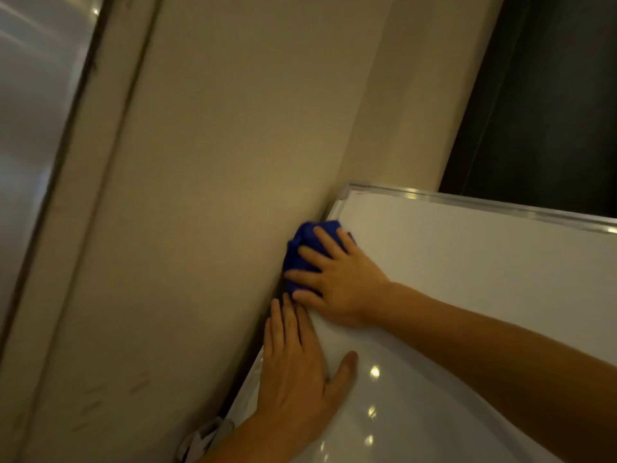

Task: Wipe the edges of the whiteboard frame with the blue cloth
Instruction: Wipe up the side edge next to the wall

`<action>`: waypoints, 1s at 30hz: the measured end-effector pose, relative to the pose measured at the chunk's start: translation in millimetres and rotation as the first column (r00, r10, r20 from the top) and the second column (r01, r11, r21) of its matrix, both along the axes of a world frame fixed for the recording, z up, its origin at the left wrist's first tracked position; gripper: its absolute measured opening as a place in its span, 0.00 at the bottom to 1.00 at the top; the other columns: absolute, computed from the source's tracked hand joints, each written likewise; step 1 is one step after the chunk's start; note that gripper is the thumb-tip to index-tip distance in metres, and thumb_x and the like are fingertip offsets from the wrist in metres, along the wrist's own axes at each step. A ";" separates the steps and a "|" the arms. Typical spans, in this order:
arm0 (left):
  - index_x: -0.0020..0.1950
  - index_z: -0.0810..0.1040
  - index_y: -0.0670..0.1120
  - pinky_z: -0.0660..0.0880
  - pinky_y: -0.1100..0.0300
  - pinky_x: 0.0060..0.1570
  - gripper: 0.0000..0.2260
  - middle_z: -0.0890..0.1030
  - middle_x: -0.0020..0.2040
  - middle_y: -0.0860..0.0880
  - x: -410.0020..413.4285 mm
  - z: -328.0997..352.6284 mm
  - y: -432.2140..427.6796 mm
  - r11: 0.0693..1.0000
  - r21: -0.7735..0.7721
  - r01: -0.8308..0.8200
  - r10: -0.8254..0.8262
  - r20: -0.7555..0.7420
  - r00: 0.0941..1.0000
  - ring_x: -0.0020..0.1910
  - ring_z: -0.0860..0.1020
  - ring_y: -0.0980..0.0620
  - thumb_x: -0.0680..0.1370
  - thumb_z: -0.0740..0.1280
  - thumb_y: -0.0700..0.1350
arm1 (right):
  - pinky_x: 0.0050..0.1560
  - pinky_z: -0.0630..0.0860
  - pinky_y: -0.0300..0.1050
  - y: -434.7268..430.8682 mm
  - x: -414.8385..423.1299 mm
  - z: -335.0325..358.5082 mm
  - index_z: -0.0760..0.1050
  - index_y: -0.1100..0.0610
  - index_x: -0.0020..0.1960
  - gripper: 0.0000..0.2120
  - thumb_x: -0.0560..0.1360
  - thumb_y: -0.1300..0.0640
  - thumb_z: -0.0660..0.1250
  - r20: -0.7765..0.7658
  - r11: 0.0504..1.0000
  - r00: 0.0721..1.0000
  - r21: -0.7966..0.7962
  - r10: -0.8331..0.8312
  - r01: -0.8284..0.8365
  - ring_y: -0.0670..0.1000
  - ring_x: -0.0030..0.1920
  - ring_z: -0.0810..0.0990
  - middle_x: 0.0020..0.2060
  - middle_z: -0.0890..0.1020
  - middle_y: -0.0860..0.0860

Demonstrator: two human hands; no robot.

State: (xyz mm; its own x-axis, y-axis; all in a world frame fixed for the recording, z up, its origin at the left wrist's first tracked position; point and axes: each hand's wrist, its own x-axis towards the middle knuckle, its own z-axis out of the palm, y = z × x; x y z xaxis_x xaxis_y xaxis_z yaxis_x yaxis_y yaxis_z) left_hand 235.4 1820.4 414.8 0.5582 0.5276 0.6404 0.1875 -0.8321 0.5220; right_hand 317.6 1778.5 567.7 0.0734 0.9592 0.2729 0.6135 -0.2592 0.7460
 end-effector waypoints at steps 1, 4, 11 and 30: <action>0.74 0.26 0.44 0.29 0.55 0.73 0.49 0.26 0.76 0.47 1.0 3.0 -0.2 1.000 0.003 -0.009 0.009 -0.004 1.000 0.74 0.26 0.49 0.66 0.37 0.76 | 0.75 0.37 0.65 -3.8 2.1 -1.7 0.56 0.39 0.78 0.31 0.78 0.33 0.36 0.034 0.998 0.999 -0.057 0.026 -0.024 0.61 0.79 0.41 0.80 0.56 0.50; 0.72 0.24 0.46 0.28 0.54 0.71 0.48 0.25 0.75 0.47 4.6 11.7 0.1 0.999 0.051 0.017 -0.016 -0.032 0.999 0.71 0.22 0.49 0.65 0.35 0.77 | 0.76 0.37 0.64 -13.8 23.2 51.6 0.48 0.37 0.79 0.28 0.80 0.34 0.38 0.040 0.981 0.994 0.171 -0.098 0.090 0.60 0.79 0.38 0.81 0.49 0.48; 0.74 0.27 0.45 0.32 0.51 0.75 0.46 0.32 0.79 0.44 20.8 49.7 0.9 0.998 0.054 0.019 -0.021 0.034 0.999 0.77 0.30 0.47 0.71 0.43 0.74 | 0.76 0.35 0.63 -7.8 15.1 41.9 0.54 0.37 0.78 0.33 0.76 0.33 0.32 -0.009 0.996 0.998 0.067 -0.064 0.065 0.60 0.80 0.41 0.81 0.53 0.49; 0.78 0.36 0.56 0.40 0.38 0.75 0.43 0.38 0.81 0.46 81.0 170.4 -34.8 0.923 0.356 0.144 -0.155 0.002 0.988 0.79 0.37 0.40 0.69 0.39 0.77 | 0.77 0.38 0.58 -160.2 45.9 97.8 0.48 0.41 0.79 0.33 0.77 0.32 0.35 -0.091 0.815 0.967 0.523 -0.239 0.251 0.58 0.80 0.45 0.81 0.53 0.49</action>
State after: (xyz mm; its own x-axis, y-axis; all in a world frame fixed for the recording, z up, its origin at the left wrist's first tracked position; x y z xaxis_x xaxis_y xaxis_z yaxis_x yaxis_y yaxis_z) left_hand 316.5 1785.5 585.2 0.5912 0.1755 0.7872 0.0355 -0.9808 0.1919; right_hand 363.5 1618.3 665.5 0.2980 0.6198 0.7259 0.4901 -0.7519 0.4409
